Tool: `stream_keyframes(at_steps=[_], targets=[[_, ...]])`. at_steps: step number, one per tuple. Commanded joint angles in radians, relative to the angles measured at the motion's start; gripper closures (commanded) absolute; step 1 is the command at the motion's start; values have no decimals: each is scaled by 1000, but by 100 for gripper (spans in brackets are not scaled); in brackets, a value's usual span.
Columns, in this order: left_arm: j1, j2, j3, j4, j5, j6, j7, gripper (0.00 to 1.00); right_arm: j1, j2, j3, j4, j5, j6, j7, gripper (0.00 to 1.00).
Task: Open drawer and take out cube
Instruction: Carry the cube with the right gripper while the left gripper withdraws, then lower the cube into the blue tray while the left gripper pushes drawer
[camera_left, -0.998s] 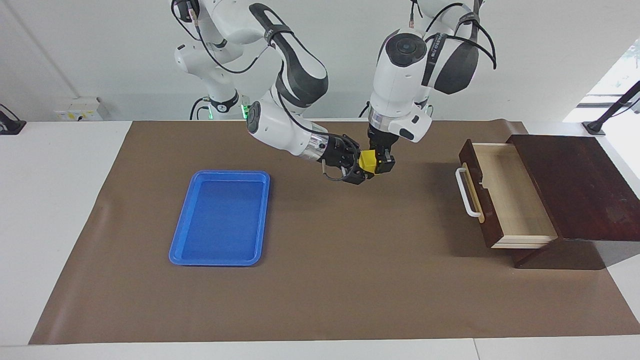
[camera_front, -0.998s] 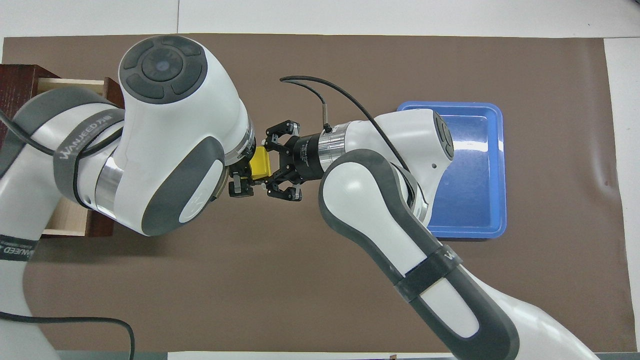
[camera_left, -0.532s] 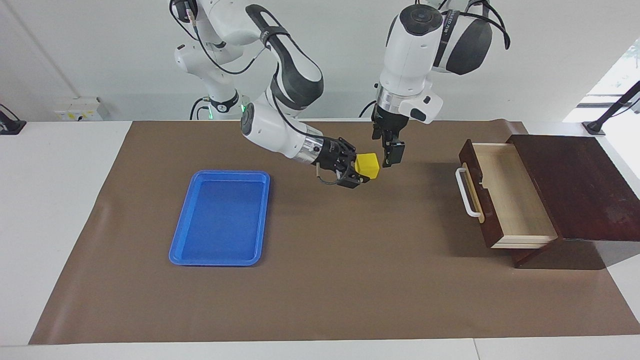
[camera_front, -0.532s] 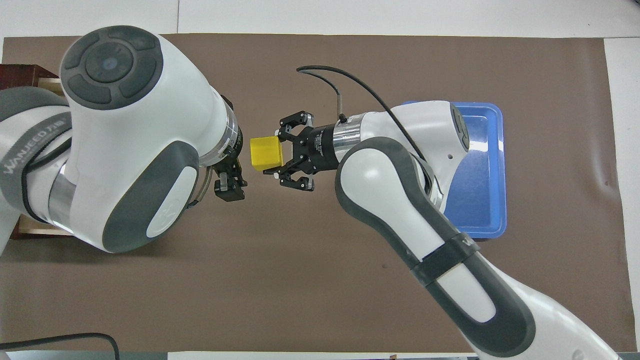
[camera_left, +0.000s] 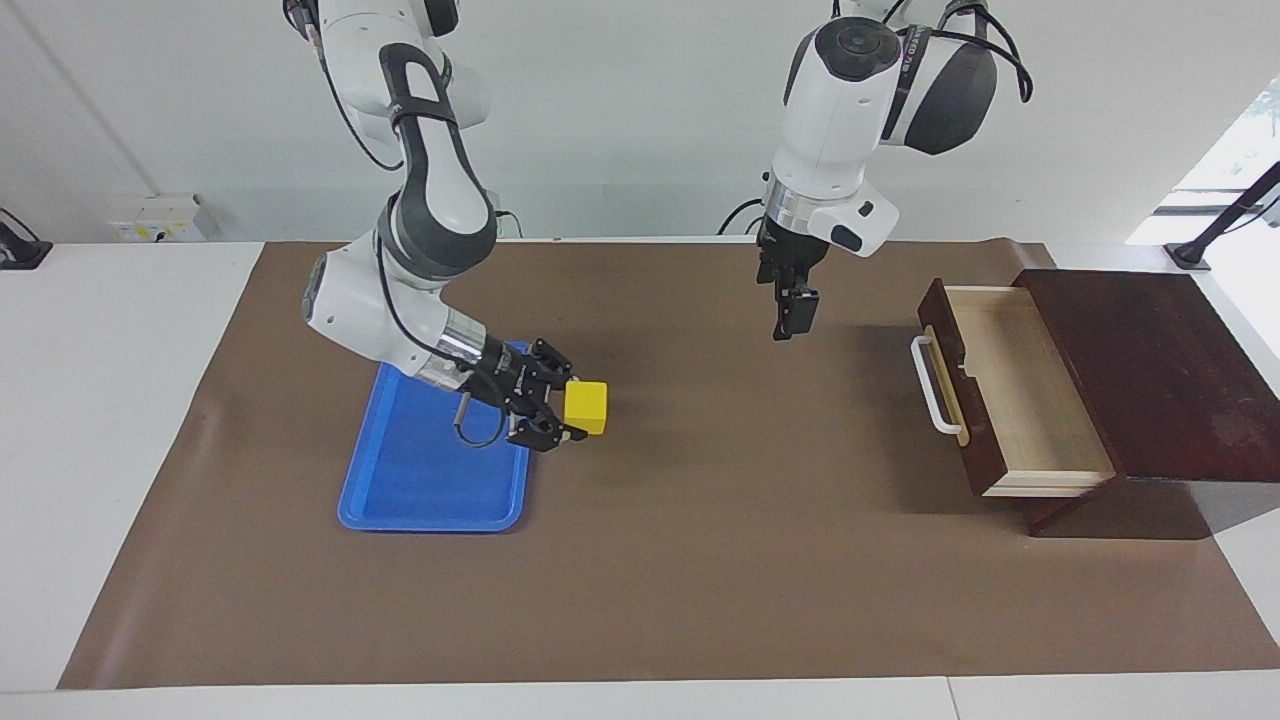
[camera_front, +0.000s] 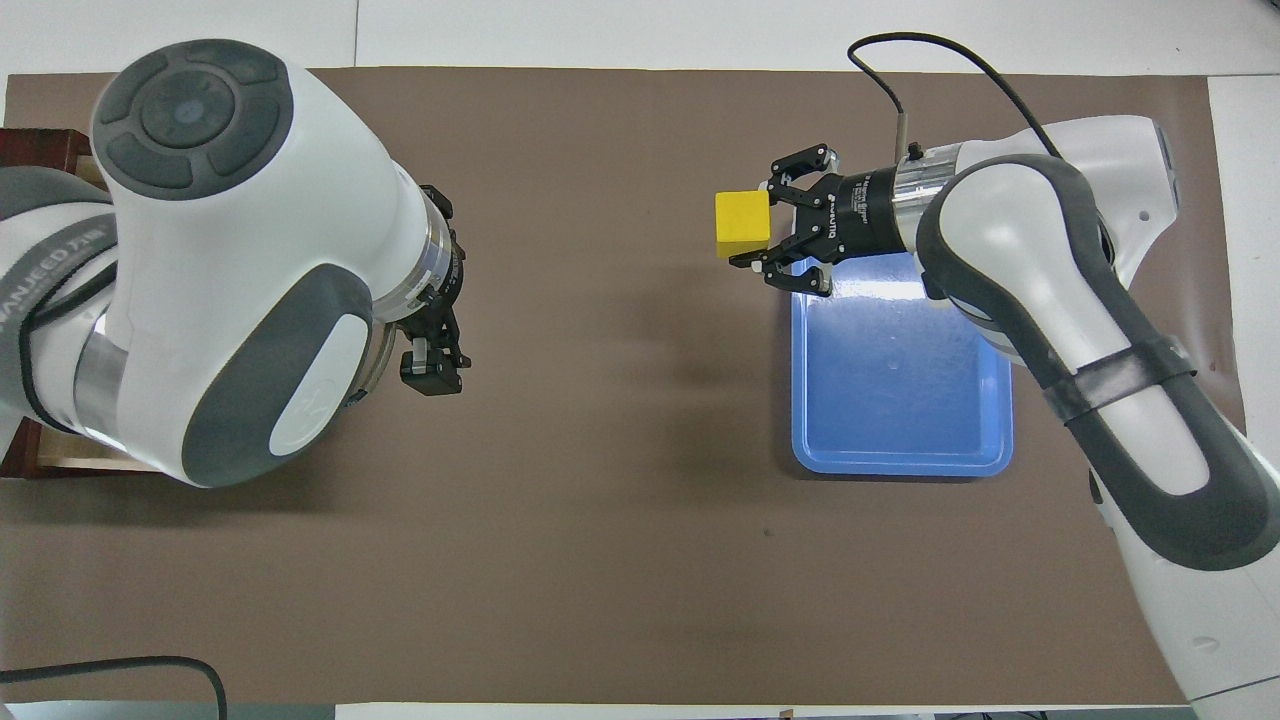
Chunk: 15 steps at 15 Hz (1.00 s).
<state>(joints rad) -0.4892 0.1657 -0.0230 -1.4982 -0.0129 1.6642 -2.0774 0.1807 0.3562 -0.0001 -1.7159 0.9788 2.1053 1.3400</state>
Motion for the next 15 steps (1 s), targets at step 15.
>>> stream_keyframes(at_steps=[15], targets=[[142, -173, 3, -373, -4, 210, 197, 0, -222, 135, 12, -18, -52, -126, -401, 100]])
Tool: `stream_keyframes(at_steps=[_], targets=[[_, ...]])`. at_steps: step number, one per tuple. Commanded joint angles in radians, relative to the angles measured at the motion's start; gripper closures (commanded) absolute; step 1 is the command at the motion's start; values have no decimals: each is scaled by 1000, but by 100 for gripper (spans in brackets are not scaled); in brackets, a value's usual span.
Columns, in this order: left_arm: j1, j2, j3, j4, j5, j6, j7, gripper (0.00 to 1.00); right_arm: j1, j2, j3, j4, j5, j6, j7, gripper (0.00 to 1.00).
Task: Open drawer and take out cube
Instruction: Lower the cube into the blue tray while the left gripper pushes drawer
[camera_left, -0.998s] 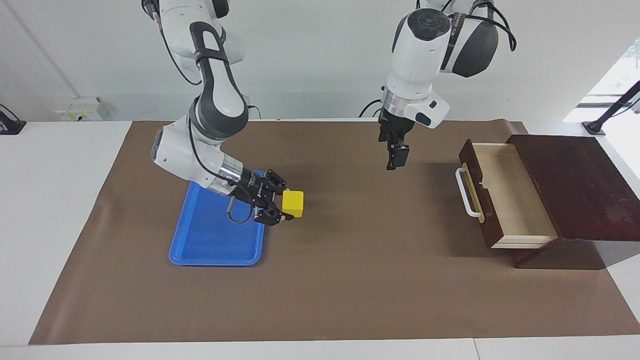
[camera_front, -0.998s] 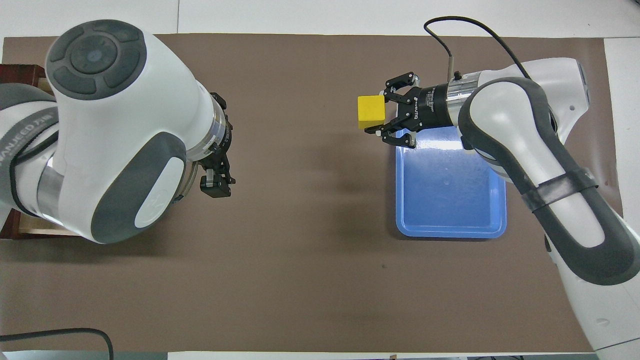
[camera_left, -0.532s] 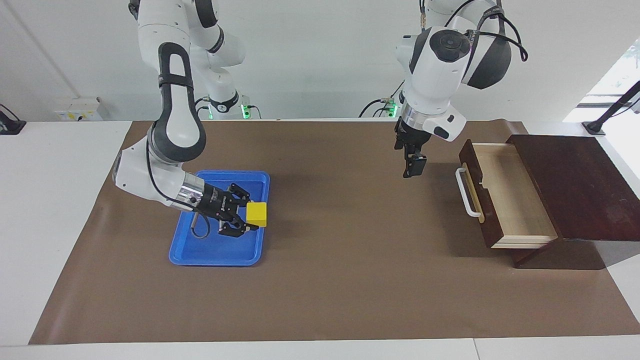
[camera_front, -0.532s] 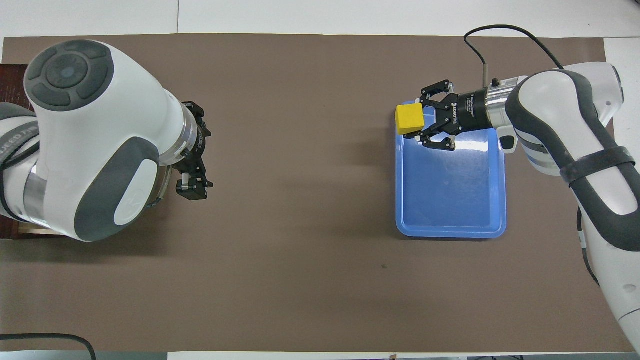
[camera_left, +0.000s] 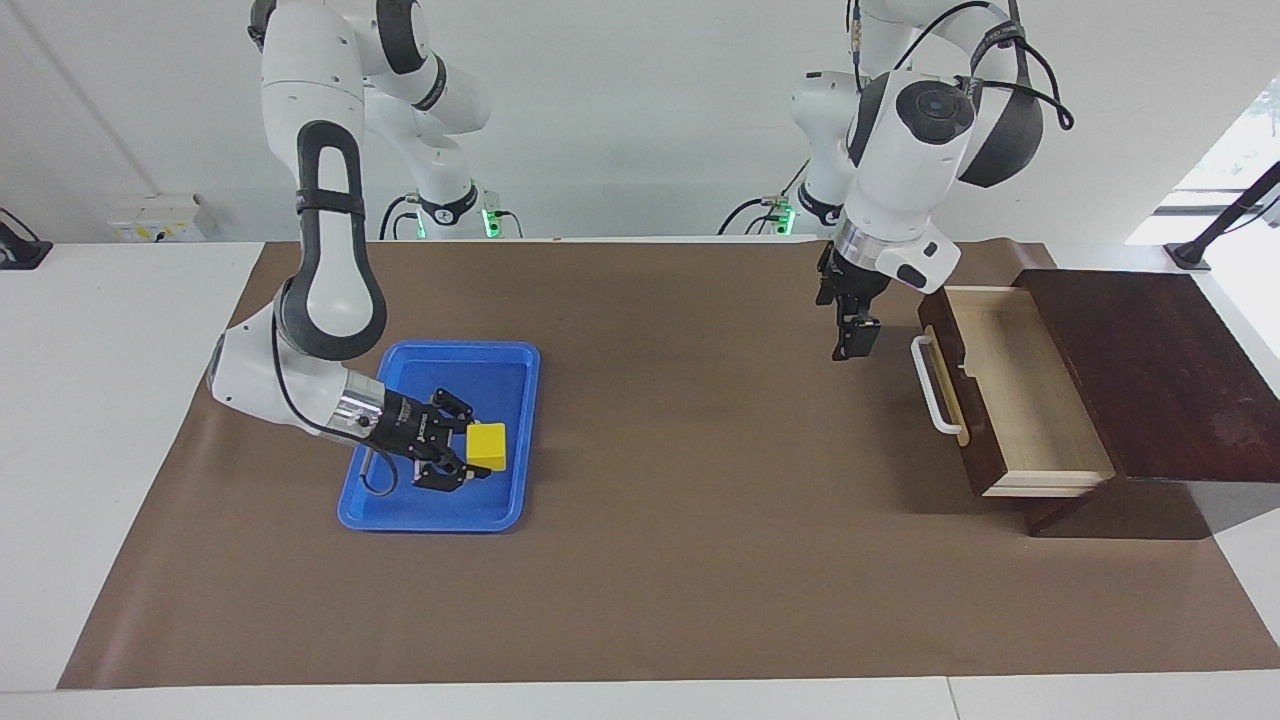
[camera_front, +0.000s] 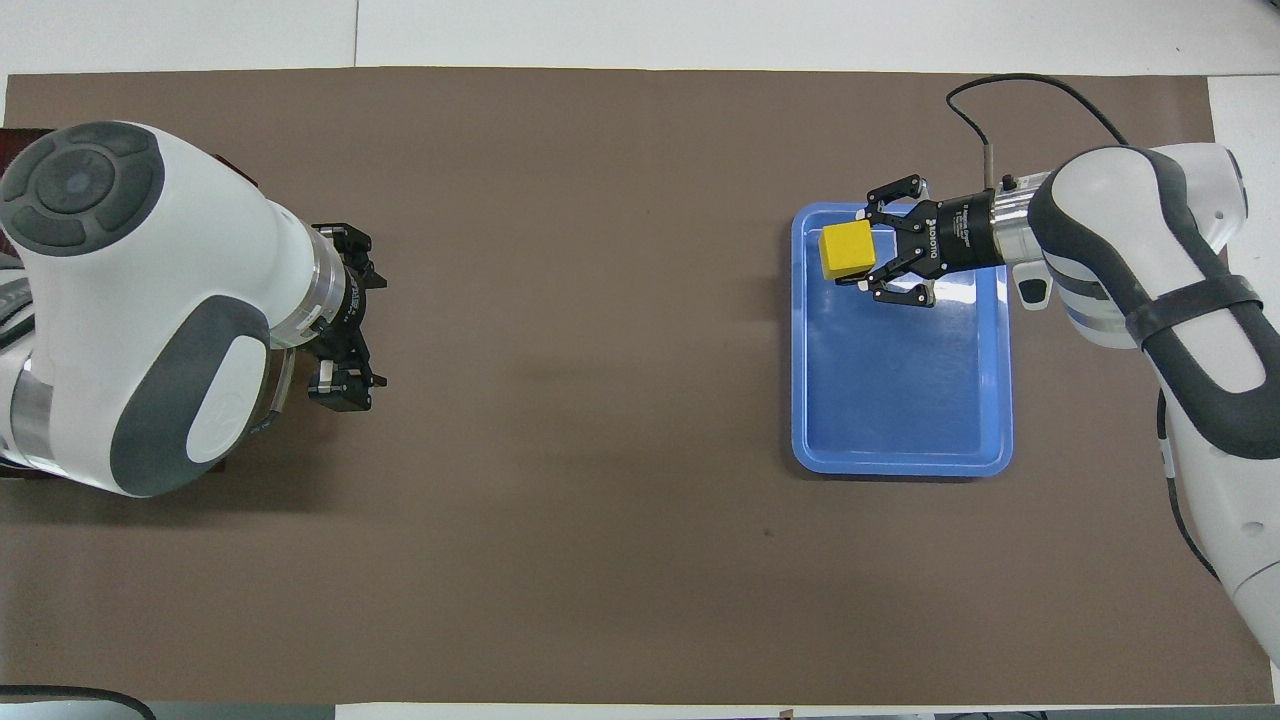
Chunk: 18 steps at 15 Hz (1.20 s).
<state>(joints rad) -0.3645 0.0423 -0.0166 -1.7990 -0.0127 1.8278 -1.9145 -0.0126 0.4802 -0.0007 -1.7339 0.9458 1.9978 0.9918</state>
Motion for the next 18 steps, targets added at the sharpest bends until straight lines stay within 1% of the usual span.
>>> stream_keyframes(at_steps=[1, 4, 7, 11, 12, 14, 16, 18], targets=[[18, -52, -3, -80, -4, 50, 37, 0, -29, 18, 13, -3, -19, -16, -68, 100], [22, -56, -3, -92, -3, 51, 38, 0, -50, 37, 13, -19, -18, -14, -149, 100], [29, -70, -3, -152, 23, 109, 60, 0, -50, 55, 14, -21, -13, -5, -168, 100], [97, -64, -5, -175, 42, 162, 130, 0, -53, 86, 14, -24, -10, -1, -206, 100], [108, -68, -3, -201, 48, 169, 152, 0, -50, 86, 13, -24, -9, -1, -205, 100], [142, -70, -3, -243, 76, 223, 178, 0, -47, 86, 13, -26, -4, 9, -205, 100], [182, -70, -3, -284, 77, 280, 221, 0, -46, 87, 13, -27, -6, 19, -200, 100], [212, -70, -3, -309, 83, 317, 271, 0, -44, 87, 13, -30, -6, 22, -199, 100]])
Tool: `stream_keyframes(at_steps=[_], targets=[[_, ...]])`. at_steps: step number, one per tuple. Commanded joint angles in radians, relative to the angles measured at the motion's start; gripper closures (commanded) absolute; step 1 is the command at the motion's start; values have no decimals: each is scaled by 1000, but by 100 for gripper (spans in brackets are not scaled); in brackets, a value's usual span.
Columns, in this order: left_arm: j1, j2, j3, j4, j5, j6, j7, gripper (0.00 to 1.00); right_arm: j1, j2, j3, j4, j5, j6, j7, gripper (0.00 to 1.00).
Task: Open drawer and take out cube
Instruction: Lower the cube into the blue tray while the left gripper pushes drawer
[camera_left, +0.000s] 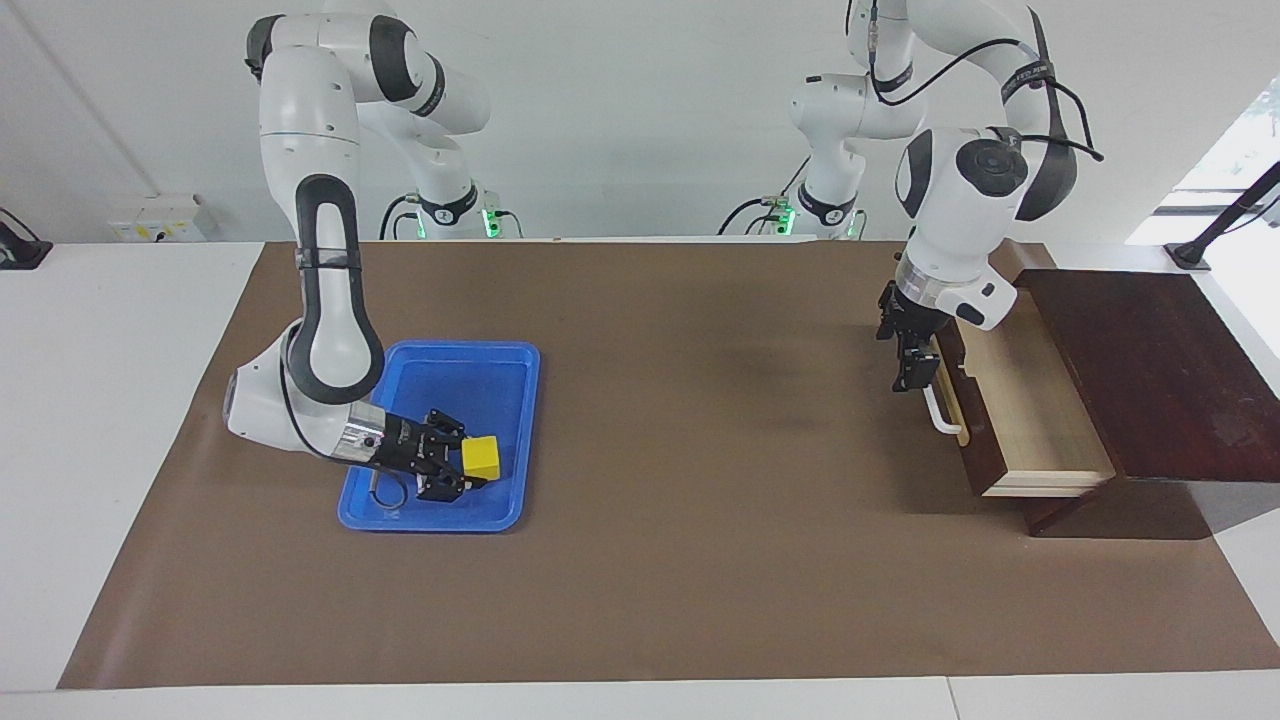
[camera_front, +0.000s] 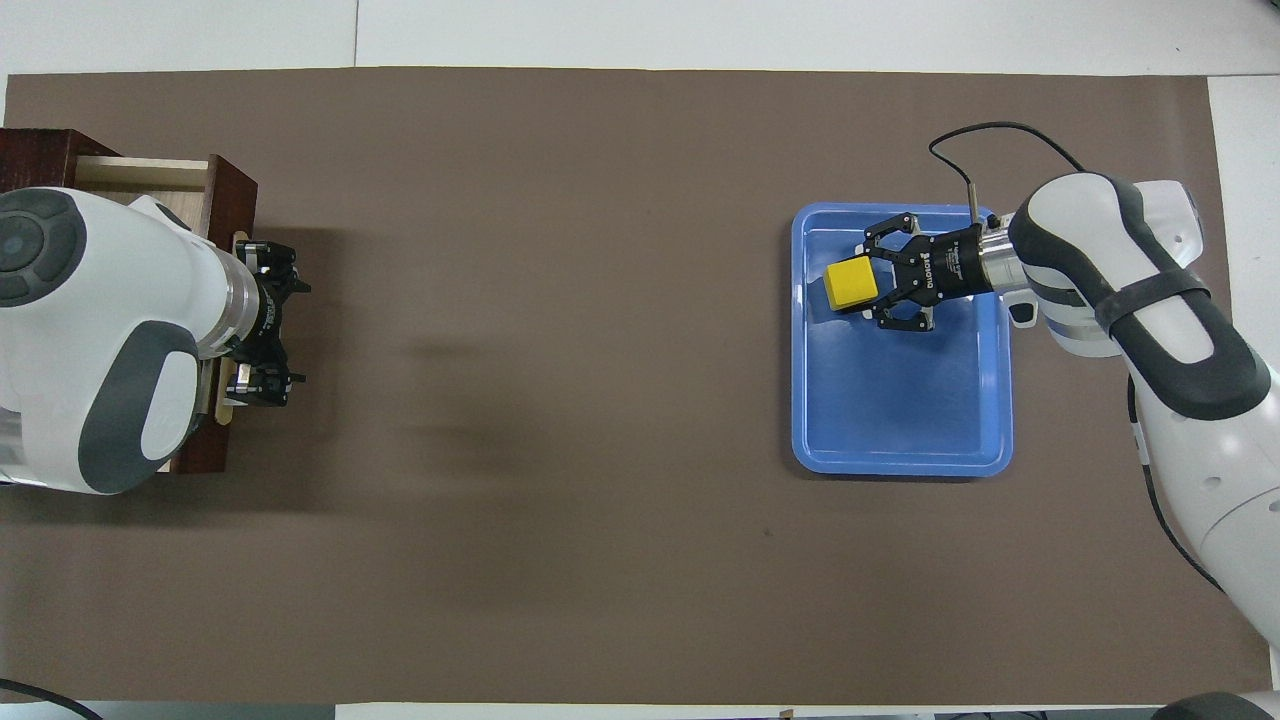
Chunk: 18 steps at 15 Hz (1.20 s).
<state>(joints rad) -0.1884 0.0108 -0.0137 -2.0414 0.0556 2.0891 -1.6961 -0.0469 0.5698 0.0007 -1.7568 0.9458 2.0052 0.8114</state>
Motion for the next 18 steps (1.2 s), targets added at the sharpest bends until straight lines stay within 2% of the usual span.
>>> stream_keyframes(at_steps=[1, 2, 3, 5, 6, 7, 11, 18], targets=[[58, -38, -8, -66, 15, 55, 90, 0, -10, -2, 12, -9, -5, 17, -17, 94], [76, -38, -6, -66, 15, 55, 123, 0, -8, -2, 12, -9, -5, 23, -15, 65], [90, -37, -6, -66, 15, 55, 153, 0, -4, -2, 12, -9, -5, 24, -14, 45], [119, -37, -6, -65, 36, 62, 182, 0, -2, -2, 12, -9, -9, 27, -12, 13], [133, -37, -6, -63, 49, 63, 191, 0, -2, -2, 12, -9, -10, 27, -12, 5], [151, -34, -8, -60, 52, 63, 206, 0, -2, -2, 12, -9, -12, 27, -11, 0], [213, -26, -6, -48, 59, 80, 277, 0, 1, -5, 12, -7, -12, 26, 2, 0], [343, 0, -8, 3, 99, 129, 360, 0, 5, -44, 15, 31, -21, 0, 136, 0]])
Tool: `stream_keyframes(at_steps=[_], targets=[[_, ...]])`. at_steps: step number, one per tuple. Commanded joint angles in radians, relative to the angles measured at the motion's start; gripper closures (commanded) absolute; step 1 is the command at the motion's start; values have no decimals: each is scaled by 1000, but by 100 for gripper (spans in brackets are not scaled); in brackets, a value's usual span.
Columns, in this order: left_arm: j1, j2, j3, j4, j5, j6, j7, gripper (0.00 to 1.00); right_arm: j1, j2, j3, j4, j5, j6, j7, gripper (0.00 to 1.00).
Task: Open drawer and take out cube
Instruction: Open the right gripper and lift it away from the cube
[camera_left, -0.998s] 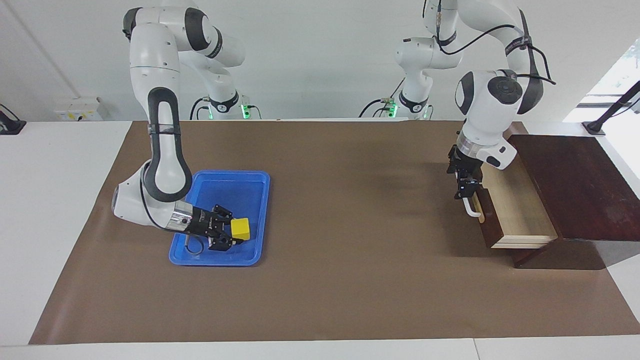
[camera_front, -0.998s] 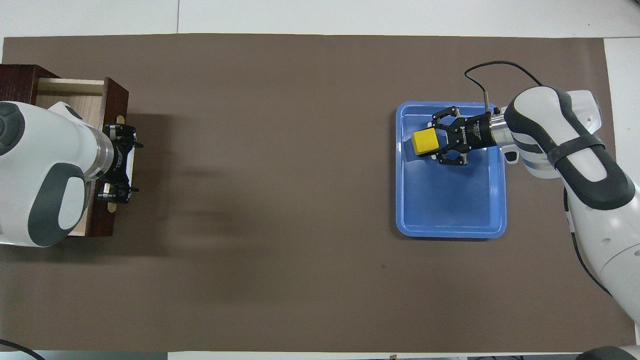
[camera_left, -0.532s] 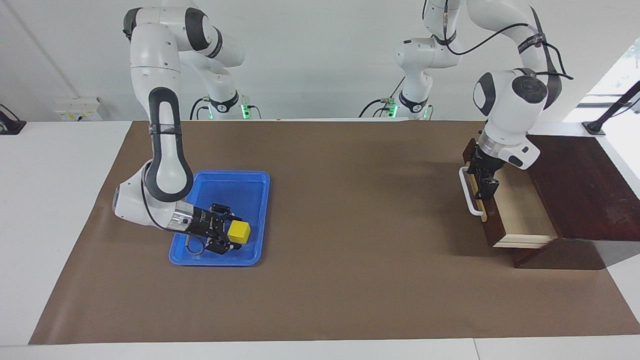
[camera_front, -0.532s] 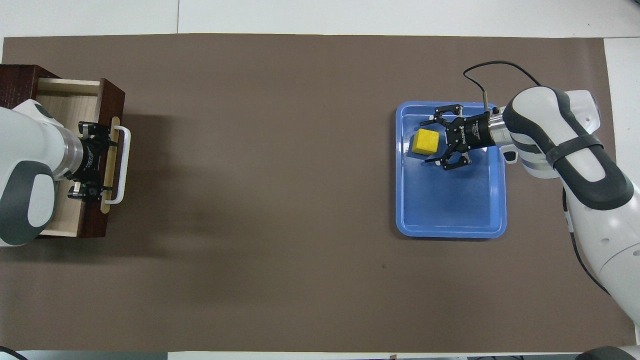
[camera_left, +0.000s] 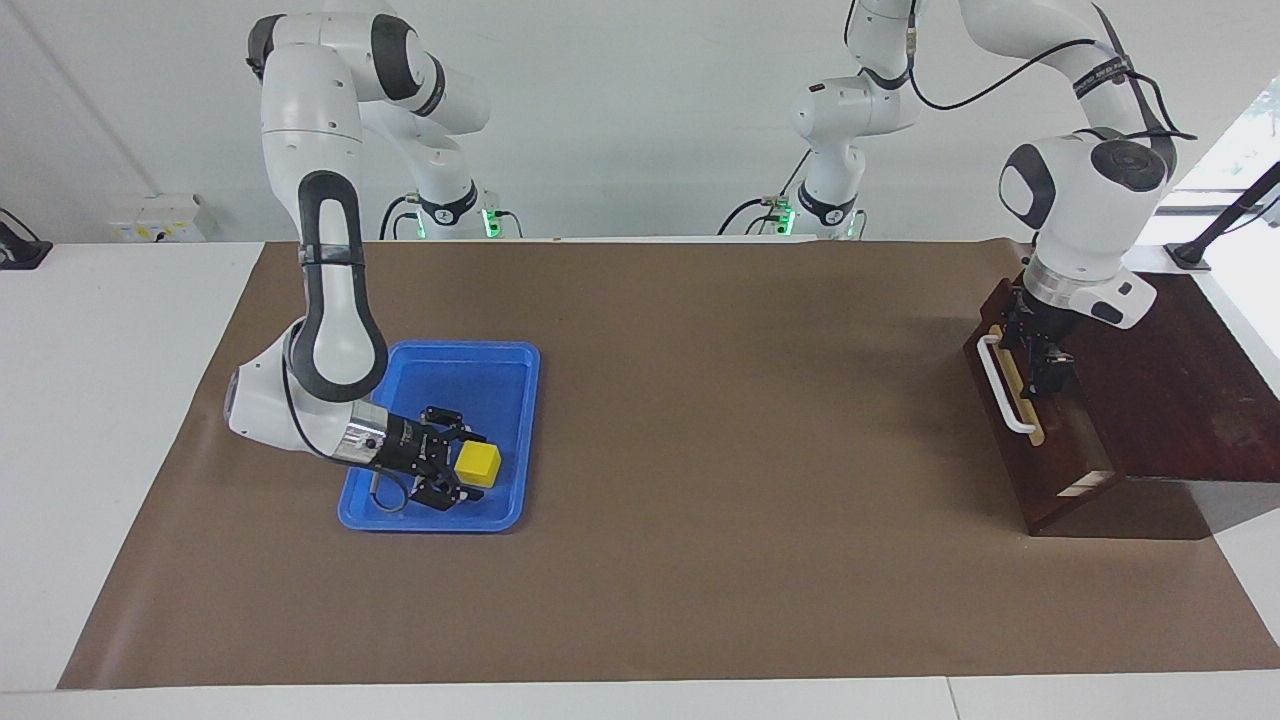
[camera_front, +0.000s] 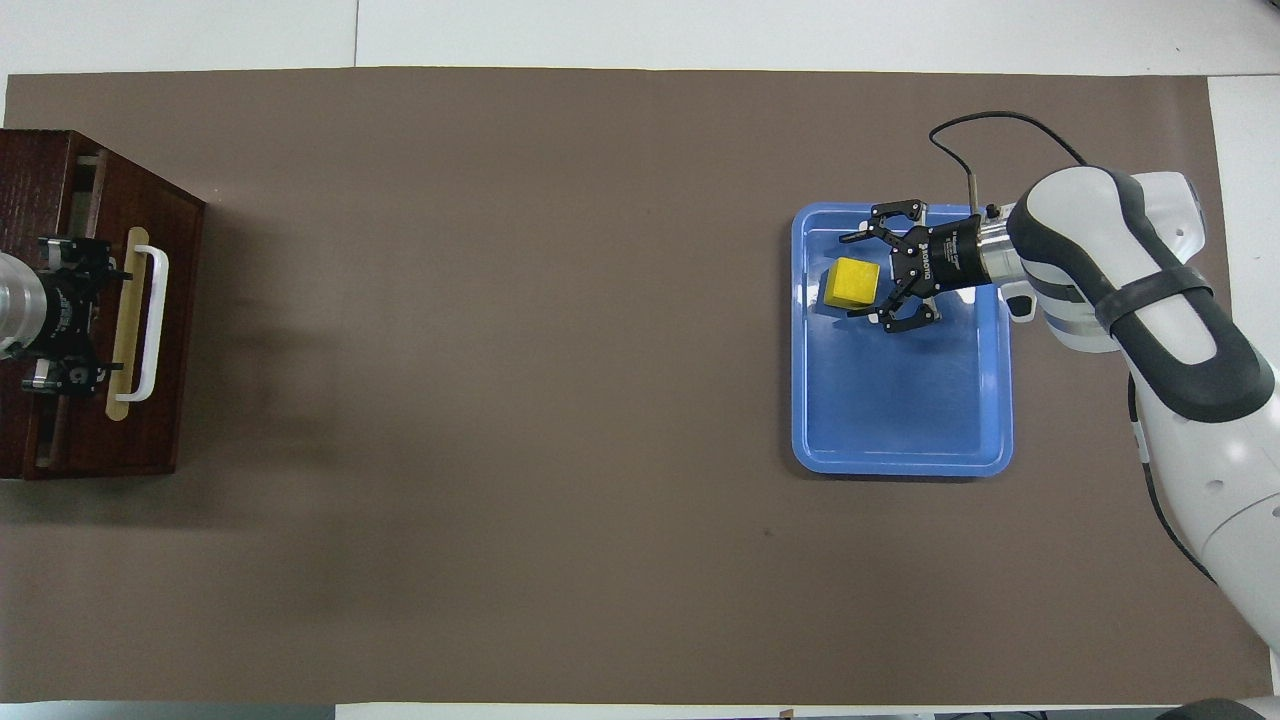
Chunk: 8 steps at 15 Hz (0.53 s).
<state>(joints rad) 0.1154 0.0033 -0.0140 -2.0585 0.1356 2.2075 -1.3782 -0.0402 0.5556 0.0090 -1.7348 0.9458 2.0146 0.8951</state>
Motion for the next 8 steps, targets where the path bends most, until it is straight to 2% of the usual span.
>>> stream_keyframes(at_steps=[1, 3, 6, 8], targets=[[41, 7, -8, 21, 19, 11, 53, 0, -3, -49, 6, 14, -24, -23, 59, 0], [40, 7, -8, 21, 19, 11, 47, 0, -4, -66, 5, 52, -54, -72, 97, 0], [24, 3, -9, 26, 19, -9, 45, 0, -7, -91, 5, 150, -172, -157, 171, 0], [4, -9, -18, 52, 19, -52, 48, 0, -7, -143, 3, 176, -257, -209, 170, 0]])
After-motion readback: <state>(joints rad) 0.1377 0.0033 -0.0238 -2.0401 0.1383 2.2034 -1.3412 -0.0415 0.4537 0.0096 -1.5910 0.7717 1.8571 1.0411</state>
